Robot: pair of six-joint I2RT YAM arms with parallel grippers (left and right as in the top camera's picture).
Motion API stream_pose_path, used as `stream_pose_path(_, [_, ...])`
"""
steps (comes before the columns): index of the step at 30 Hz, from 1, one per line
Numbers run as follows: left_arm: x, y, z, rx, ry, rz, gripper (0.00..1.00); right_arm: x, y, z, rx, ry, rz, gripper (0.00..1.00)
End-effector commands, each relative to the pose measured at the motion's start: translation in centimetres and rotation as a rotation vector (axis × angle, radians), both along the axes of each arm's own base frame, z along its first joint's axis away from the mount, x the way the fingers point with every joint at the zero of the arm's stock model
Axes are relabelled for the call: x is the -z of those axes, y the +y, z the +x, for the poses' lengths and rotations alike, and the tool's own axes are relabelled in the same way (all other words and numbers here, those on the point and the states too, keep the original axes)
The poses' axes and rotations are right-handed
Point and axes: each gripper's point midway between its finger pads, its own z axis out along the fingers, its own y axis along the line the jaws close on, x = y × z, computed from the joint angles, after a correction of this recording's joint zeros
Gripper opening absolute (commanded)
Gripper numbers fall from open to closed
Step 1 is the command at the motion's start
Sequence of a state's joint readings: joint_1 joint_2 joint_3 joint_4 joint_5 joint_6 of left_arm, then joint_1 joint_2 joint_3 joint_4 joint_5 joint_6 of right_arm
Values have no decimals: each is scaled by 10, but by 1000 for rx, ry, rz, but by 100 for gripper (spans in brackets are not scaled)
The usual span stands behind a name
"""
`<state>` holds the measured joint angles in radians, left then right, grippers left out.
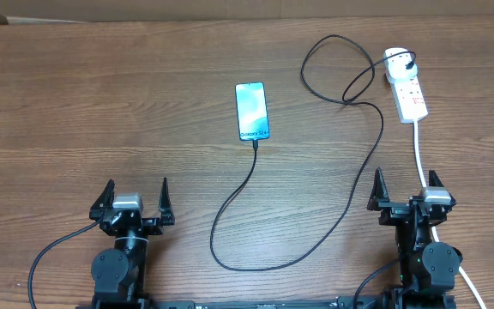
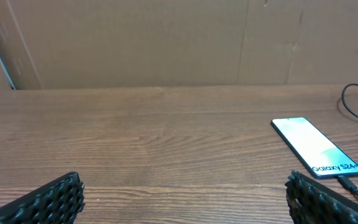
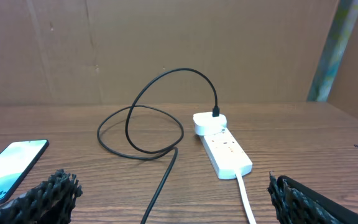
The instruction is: Plug charger to phone and switch on socket
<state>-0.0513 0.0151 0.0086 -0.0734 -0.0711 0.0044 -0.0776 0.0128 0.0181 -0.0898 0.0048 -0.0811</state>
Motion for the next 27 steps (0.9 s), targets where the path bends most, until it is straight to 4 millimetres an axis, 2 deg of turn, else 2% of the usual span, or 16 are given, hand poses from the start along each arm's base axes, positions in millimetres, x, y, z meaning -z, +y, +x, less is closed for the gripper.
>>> stream_pose_path(1, [-1, -1, 0, 7, -7, 21, 100, 1, 5, 0, -20, -5, 5, 100])
stream_pose_path(9, [-1, -1, 0, 7, -7, 21, 100, 1, 29, 0, -119, -5, 5, 100])
stream_pose_path(27, [-1, -1, 0, 7, -7, 21, 100, 2, 32, 0, -130, -4, 67, 100])
